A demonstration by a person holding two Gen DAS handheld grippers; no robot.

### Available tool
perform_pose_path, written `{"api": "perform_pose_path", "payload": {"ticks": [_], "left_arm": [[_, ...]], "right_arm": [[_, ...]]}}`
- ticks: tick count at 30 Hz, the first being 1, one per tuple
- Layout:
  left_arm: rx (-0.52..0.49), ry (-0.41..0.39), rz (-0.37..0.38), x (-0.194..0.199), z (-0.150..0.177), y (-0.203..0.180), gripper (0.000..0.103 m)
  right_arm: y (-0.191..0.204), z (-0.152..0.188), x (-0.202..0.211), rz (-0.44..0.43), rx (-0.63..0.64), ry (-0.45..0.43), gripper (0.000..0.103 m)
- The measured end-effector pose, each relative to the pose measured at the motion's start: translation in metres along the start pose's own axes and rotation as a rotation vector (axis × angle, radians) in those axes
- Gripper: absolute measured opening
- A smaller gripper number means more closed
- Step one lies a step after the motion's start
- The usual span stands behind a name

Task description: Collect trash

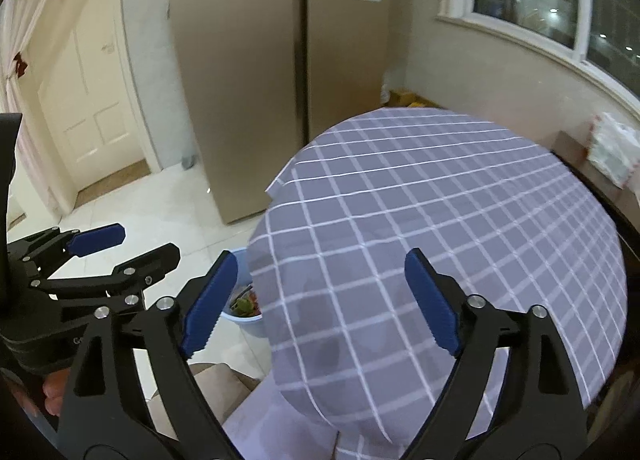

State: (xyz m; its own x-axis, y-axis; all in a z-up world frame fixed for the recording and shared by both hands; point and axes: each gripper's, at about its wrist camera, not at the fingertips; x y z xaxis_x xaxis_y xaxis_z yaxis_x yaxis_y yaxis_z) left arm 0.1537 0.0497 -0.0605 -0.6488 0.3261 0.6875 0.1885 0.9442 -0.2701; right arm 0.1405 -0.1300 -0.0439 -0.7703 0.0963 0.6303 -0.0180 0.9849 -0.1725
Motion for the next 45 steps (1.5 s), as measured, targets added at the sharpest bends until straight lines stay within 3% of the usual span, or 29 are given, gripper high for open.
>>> {"api": "perform_pose_path", "payload": {"ticks": [14, 21, 26, 28, 34, 45], "left_arm": [[-0.055, -0.088, 0.021, 0.050, 0.032, -0.054, 0.076], [-0.080, -0.181, 0.021, 0.083, 0.044, -0.069, 0.076], [-0.129, -0.246, -0.019, 0.103, 0.050, -0.082, 0.079], [-0.145, -0.279, -0.054, 0.111, 0.053, -0.086, 0.080], [-0.145, -0.322, -0.060, 0.127, 0.056, -0.088, 0.080], [-0.134, -0.352, -0.076, 0.136, 0.059, -0.087, 0.080]], "right_arm": [[-0.048, 0.033, 0.072, 0.030, -0.126, -0.161, 0.089], [-0.057, 0.043, 0.104, 0.025, -0.138, -0.233, 0.089], [-0.057, 0.048, 0.124, 0.022, -0.137, -0.289, 0.091], [-0.057, 0.050, 0.129, 0.026, -0.135, -0.304, 0.091], [-0.056, 0.053, 0.142, 0.029, -0.136, -0.340, 0.092], [-0.053, 0.053, 0.148, 0.037, -0.139, -0.355, 0.093]]}}
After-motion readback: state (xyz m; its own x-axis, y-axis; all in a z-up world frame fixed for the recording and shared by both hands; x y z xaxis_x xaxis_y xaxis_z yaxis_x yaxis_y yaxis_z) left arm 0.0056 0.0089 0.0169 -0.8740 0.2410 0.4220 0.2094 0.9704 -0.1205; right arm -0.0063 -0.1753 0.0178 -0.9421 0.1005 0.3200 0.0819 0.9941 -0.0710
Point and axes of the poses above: each gripper's, at about its wrist camera, not at the fingertips, and x roughly against the way its jaws point, y to its left, z to its underside, and after that the axes turned 15 degrees about z, right-handed
